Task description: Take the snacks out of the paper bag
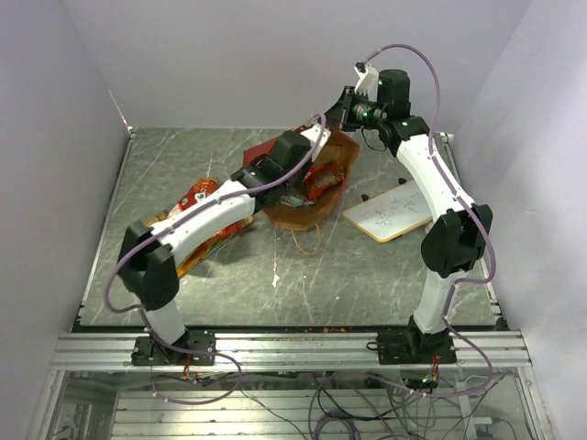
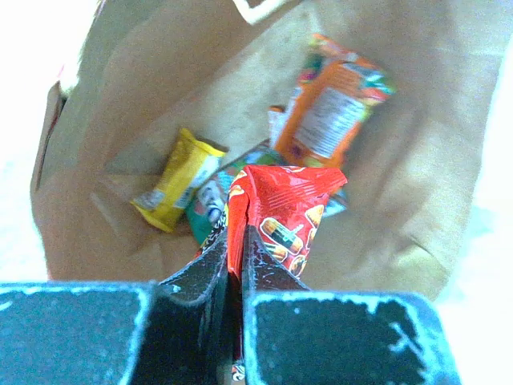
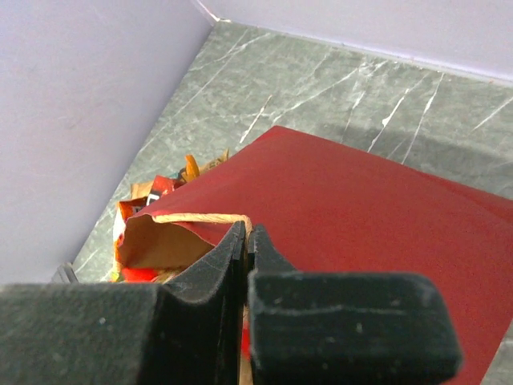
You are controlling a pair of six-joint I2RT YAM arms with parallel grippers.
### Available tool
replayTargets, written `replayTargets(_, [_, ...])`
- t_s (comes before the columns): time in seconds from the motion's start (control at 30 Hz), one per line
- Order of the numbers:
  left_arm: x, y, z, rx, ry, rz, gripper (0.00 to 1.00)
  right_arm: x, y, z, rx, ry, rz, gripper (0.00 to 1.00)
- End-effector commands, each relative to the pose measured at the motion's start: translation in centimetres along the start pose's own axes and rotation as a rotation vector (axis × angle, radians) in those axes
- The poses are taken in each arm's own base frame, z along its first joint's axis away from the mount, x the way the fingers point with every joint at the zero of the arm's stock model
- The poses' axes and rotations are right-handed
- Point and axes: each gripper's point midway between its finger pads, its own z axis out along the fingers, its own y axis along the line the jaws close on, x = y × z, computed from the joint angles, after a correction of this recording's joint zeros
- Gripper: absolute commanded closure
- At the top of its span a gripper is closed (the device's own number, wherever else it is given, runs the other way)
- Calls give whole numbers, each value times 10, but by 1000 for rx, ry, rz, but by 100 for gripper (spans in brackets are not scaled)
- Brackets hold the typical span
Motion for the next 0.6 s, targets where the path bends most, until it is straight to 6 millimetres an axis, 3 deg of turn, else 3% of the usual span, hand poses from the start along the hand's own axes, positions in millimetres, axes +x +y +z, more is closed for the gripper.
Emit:
replayTargets(0.0, [-17,-26,-50,227,-47,-163,88,-20,-2,-9,0,-67,-16,100])
replayTargets(0.13, [-36,-25,-92,309,-96,-293,93,-18,-5,-9,-4,-62,-5,100])
replayTargets(0.3, [-57,1,-133,308,-145,-431,93,-14,-3,-7,-21,-47,12,100])
replayTargets(0.43, [-64,40,-157,224,-174,-538,93,-13,-1,-7,-32,-39,20,100])
replayTargets(0.57, [-45,96,-167,15,-143,-656,93,-12,0,-8,-35,-34,21,100])
